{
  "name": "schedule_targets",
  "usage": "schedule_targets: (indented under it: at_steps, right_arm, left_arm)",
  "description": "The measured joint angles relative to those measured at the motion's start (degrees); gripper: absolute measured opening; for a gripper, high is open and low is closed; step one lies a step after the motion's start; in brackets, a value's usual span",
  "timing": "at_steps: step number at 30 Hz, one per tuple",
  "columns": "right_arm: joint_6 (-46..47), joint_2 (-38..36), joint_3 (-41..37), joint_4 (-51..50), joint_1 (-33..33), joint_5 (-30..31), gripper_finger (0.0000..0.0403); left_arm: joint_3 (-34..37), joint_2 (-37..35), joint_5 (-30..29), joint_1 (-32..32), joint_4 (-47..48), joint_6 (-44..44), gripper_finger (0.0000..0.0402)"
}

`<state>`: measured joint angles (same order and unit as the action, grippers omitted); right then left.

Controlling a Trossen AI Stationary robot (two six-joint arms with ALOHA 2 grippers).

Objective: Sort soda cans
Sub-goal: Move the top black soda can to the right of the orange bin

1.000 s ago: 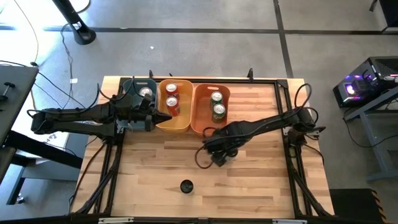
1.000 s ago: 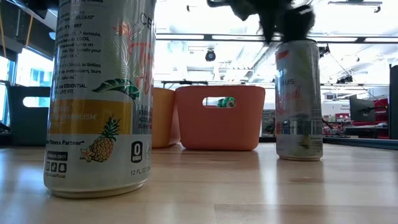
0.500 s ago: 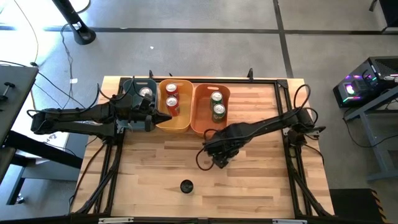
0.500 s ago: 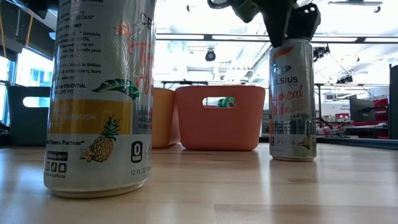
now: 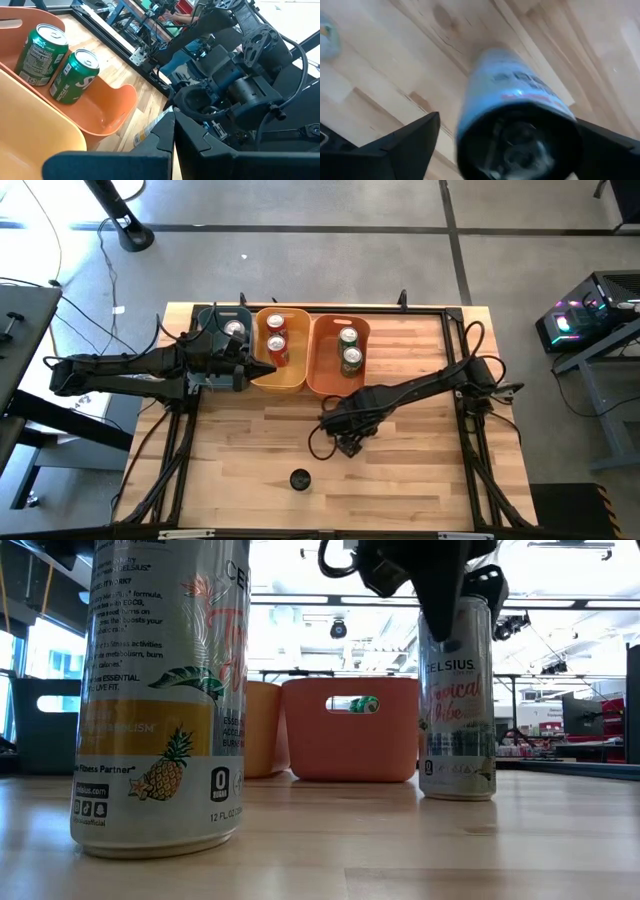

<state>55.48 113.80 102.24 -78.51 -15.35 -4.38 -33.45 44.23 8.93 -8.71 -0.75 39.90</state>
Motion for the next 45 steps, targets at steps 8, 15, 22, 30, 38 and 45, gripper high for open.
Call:
schedule_targets:
  at_steps: [8, 15, 22, 30, 38, 45]
  right_arm:
    - [-1.65, -0.15, 0.02, -0.56, -0.06, 1.58, 0.0229]
    - [-4.13, -4.82, 0.68, -5.93, 0.00, 6.18, 0.0229]
    - [-5.09, -15.44, 4.61, -10.04, -0.02, 9.02, 0.0229]
    - [2.81, -28.66, 5.03, -11.53, 2.66, 25.57, 0.0229]
    - [-5.83, -31.12, 4.96, -11.50, 20.78, 29.83, 0.0229]
    - [-24.69, -23.53, 4.92, -11.42, 42.59, 20.03, 0.0229]
  left_arm:
    - [0.00, 0.00, 0.00, 0.00, 0.02, -0.02, 0.0000]
    - [0.01, 0.00, -0.02, 0.01, 0.02, 0.33, 0.0000]
    - [0.00, 0.00, -0.04, -0.07, 0.02, 0.39, 0.0000]
    - [0.00, 0.00, -0.09, -1.57, -0.03, 0.55, 0.0000]
    - [0.00, -0.02, -0.09, -3.00, -0.41, 0.61, 0.0000]
    - [0.00, -0.02, 1.23, -3.00, -0.84, 2.42, 0.0000]
